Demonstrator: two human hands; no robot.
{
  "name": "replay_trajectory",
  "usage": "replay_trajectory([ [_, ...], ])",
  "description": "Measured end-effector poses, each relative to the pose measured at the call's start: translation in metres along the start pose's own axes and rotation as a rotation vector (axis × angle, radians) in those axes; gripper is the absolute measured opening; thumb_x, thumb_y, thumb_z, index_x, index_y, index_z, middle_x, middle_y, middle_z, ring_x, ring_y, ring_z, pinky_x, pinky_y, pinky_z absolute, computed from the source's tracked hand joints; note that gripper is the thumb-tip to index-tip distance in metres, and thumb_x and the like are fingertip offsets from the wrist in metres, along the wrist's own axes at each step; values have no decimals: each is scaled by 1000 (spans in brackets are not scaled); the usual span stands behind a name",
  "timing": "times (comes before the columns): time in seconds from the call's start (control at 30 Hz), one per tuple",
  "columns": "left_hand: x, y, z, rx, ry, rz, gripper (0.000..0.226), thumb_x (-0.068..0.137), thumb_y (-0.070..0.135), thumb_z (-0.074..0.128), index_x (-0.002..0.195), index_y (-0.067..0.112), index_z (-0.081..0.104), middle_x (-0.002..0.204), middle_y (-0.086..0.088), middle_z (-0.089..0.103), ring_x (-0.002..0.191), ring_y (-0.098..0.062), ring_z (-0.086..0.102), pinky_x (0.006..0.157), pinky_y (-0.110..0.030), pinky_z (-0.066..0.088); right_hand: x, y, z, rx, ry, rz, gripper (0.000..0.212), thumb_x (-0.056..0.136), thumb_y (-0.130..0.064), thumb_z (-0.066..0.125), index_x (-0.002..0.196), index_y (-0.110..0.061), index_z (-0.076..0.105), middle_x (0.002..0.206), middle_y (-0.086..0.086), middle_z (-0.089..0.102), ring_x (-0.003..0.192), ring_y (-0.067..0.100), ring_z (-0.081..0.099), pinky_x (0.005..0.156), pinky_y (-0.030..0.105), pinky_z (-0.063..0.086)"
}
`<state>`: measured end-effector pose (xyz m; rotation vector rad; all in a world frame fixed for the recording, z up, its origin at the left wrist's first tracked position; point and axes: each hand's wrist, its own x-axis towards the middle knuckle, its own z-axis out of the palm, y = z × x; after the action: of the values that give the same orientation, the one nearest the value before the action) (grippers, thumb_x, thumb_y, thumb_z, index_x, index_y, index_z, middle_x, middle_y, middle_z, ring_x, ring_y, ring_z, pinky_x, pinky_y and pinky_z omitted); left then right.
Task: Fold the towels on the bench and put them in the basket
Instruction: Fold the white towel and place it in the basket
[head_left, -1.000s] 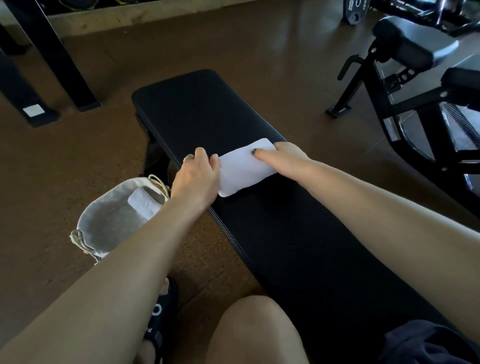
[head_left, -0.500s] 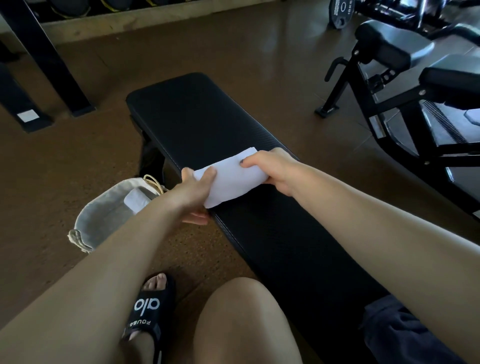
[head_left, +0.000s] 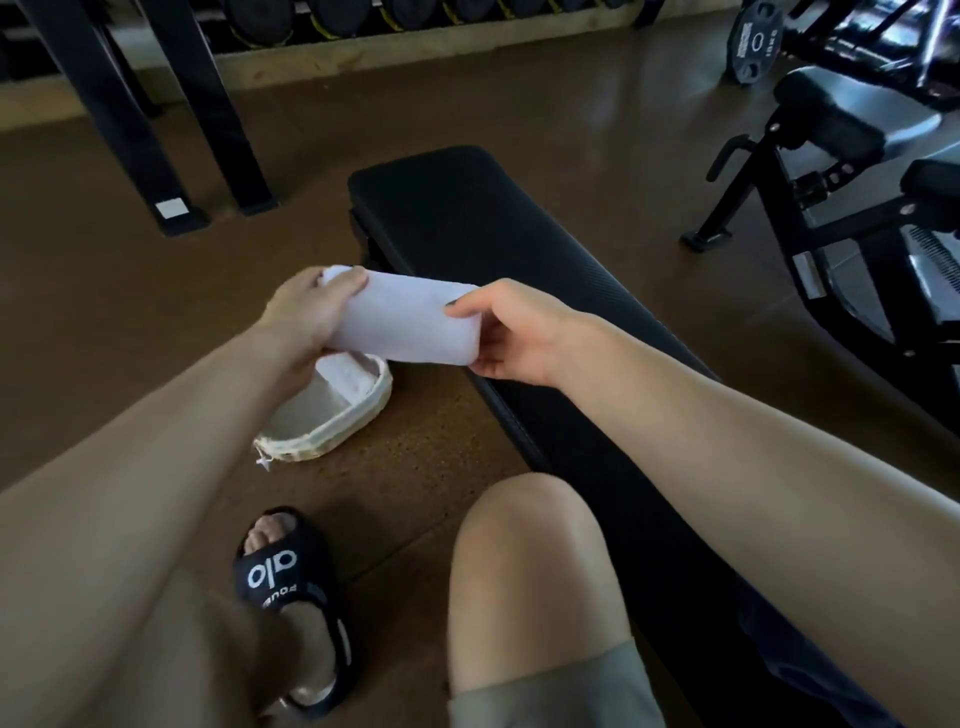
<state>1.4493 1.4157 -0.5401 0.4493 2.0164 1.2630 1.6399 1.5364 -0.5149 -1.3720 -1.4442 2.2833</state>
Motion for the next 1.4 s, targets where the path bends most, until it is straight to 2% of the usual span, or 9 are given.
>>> replay_trajectory([
  [0.07, 7, 2, -24, 6, 56, -5, 67, 68, 61, 68, 126, 28, 65, 128, -4, 63, 114, -28, 63, 100, -50, 54, 1, -1, 20, -16, 0, 8, 33, 88, -5, 70, 119, -14, 61, 119, 13, 65, 108, 28, 66, 87, 35, 58],
  [0.3, 36, -5, -72, 137, 63, 95, 56, 78, 55, 60, 121, 20, 70, 128, -6, 66, 118, -28, 62, 107, -46, 48, 35, 5, 77, 29, -173, 105, 45, 82, -1, 63, 124, -15, 57, 130, 17, 54, 117, 39, 60, 96, 61, 54],
  [0.4, 62, -17, -84, 221, 45, 132, 38, 94, 50, 58, 117, 23, 69, 127, -4, 65, 119, -25, 60, 106, -42, 47, 66, 10, 94, 47, -214, 167, 49, 81, 0, 60, 128, -14, 56, 131, 17, 54, 118, 39, 58, 97, 58, 55],
  [0.53, 110, -47, -99, 344, 64, 128, 44, 100, 49, 55, 130, 16, 63, 124, -3, 58, 111, -23, 54, 87, -34, 42, 119, 22, 121, -26, -181, 216, 43, 83, 2, 62, 122, -15, 57, 128, 16, 55, 116, 36, 60, 95, 50, 59],
  [0.73, 195, -95, -104, 431, 110, 67, 58, 93, 51, 68, 136, 16, 52, 122, -3, 54, 106, -23, 54, 79, -31, 45, 217, 63, 161, -146, -154, 268, 38, 88, -1, 60, 124, -13, 59, 119, 15, 58, 112, 32, 61, 101, 44, 55],
  [0.9, 262, -159, -90, 443, 55, 41, 43, 91, 40, 73, 126, 20, 60, 114, -5, 60, 91, -19, 55, 56, -22, 41, 302, 106, 183, -544, -8, 330, 24, 89, -17, 64, 111, -8, 64, 91, 11, 67, 96, 24, 71, 92, 36, 60],
  [1.07, 300, -225, -69, 415, 45, -32, 32, 93, 37, 71, 118, 22, 61, 106, -7, 64, 78, -18, 57, 48, -20, 40, 358, 144, 190, -925, 80, 364, 19, 93, -30, 62, 93, -13, 53, 73, 4, 65, 61, 13, 56, 53, 26, 42],
  [1.23, 319, -259, -49, 437, 73, 19, 41, 96, 37, 67, 129, 13, 62, 120, -9, 69, 110, -27, 64, 80, -24, 41, 385, 171, 182, -1060, 112, 217, 24, 98, -32, 58, 113, -13, 58, 72, 3, 66, 57, 10, 61, 51, 23, 43],
  [1.4, 322, -268, -41, 715, -4, -25, 39, 106, 33, 51, 140, 17, 54, 134, -6, 61, 122, -25, 60, 96, -32, 47, 393, 170, 191, -1390, -37, 119, 24, 103, -26, 45, 90, -11, 58, 63, 2, 62, 57, 12, 58, 50, 27, 37],
])
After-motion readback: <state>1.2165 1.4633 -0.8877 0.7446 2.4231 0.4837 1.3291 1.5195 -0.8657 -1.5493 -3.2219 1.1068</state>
